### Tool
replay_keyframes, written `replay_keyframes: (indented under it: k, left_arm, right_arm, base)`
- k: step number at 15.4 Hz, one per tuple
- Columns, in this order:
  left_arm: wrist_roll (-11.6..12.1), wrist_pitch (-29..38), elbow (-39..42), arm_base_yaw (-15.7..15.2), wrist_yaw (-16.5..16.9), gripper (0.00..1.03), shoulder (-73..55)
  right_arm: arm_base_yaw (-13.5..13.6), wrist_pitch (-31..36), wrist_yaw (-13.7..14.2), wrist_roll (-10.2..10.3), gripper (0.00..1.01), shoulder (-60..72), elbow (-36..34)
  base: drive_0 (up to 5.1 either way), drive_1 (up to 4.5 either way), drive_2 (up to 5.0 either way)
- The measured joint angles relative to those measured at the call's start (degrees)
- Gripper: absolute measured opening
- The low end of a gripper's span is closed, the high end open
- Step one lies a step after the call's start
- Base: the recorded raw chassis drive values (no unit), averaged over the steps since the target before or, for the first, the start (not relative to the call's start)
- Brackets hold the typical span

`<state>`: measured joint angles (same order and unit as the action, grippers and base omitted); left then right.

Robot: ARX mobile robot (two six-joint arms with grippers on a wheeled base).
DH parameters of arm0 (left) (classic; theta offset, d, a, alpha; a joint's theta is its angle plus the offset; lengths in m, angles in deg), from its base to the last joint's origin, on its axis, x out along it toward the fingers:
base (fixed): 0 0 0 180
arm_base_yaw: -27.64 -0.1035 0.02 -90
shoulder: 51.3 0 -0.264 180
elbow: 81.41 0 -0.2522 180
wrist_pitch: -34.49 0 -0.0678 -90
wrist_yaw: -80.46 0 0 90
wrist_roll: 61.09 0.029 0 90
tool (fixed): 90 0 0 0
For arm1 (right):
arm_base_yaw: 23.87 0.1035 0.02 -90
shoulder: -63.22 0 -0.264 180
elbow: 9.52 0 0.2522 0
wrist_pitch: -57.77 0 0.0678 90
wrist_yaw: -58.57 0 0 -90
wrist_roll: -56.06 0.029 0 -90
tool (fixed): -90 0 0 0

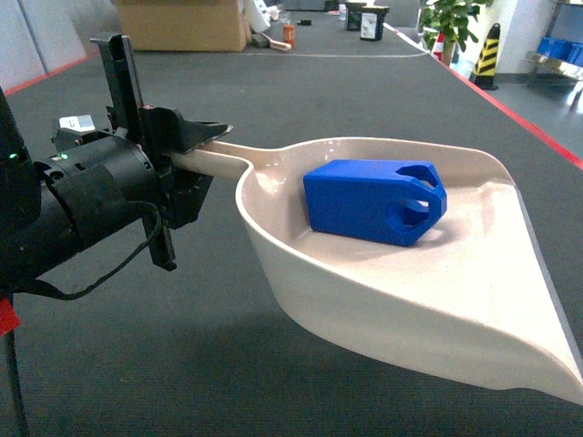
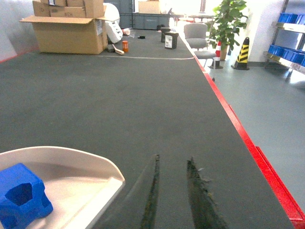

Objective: Place part in tray to right shelf

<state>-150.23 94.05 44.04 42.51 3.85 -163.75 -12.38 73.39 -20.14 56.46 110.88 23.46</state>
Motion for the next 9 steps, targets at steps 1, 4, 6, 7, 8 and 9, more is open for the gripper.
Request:
replay_keyframes:
  k: [1,4,6,7,8,9]
  left_arm:
    - [0.0,0.0,0.0,0.0,0.0,0.13,0.0]
    - [0.0,0.0,0.0,0.0,0.0,0.13,0.0]
    - [0.0,0.0,0.0,0.0,0.0,0.13,0.0]
    - [0.0,0.0,0.0,0.0,-0.1,0.13,0.0]
    - [0.0,0.0,0.0,0.0,0.0,0.13,0.0]
    - [0.0,0.0,0.0,0.0,0.0,0.13,0.0]
  right_arm:
    - [-1.0,0.3,-0.9,0.0,0.09,-1.5,-1.7]
    - [-4.5,-0.3,-4.2,-0.2,0.02,-7.6,-8.7]
    - [-5.4,-0.6,-5.3,-0.2,0.02,-9.8,-9.8]
    - [-6.4,-1.4,-5.9,-0.2,0.02,-11.6,-11.3]
    - [-9.6,-2.5,-9.9,-0.3,0.02,-13.3,-12.5]
    - [-11.9,-3.4,-10.6,-0.2,0.02,-15.3,-13.4]
  base:
    - [0.0,0.00,0.0]
    - [0.0,0.00,0.0]
    - [0.0,0.00,0.0]
    - [0.0,0.00,0.0]
    - [0.0,0.00,0.0]
    - [0.0,0.00,0.0]
